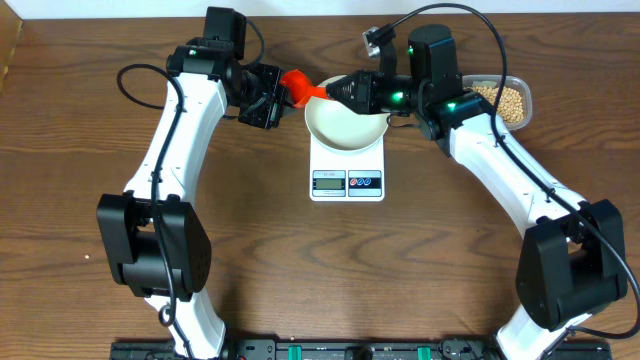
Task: Scoop item into bowl and weigh 50g on scale
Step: 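Close the right gripper on the handle and open the left gripper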
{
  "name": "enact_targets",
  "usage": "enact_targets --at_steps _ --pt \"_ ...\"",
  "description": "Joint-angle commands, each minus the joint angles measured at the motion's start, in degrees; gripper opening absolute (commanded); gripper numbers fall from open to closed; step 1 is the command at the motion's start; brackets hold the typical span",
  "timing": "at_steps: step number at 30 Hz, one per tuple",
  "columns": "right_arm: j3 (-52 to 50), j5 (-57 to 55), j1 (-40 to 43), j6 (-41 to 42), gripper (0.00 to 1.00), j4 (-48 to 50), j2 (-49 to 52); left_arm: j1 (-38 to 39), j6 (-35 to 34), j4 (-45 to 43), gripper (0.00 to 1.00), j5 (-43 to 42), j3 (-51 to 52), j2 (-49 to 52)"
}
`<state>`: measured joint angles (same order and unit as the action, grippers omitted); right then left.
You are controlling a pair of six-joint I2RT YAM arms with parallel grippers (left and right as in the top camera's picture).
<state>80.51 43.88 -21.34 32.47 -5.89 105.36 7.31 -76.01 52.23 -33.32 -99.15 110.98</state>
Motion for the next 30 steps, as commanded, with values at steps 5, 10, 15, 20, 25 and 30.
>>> enact_targets --at_steps 5,10,15,20,25,30 --pt "1.0 0.2 -0.4 0.3 0.15 -0.3 -0.2 0.2 1.4 0.2 0.07 -0.8 -1.3 -1.4" --pt "1.0 0.9 -0.5 0.3 0.15 -0.4 -0.2 0.2 1.4 0.2 0.07 -0.8 -1.3 -1.4" --pt "1.0 1.1 -0.5 0.3 0.13 -0.8 -0.2 0.2 1.4 0.2 0.07 -0.8 -1.3 -1.4" --pt "1.0 1.1 -0.5 0.3 0.12 -0.9 -0.2 0.2 1.4 0.2 0.07 -0.8 -1.3 -1.4" --pt "1.0 1.1 -0.5 0.3 0.10 -1.1 -0.2 0.2 1.4 0.2 0.08 -0.8 -1.3 -1.4" --pt "1.0 1.1 -0.5 0.3 0.01 -1.2 -0.2 0.2 1.4 0.2 0.07 -0.8 -1.3 -1.4"
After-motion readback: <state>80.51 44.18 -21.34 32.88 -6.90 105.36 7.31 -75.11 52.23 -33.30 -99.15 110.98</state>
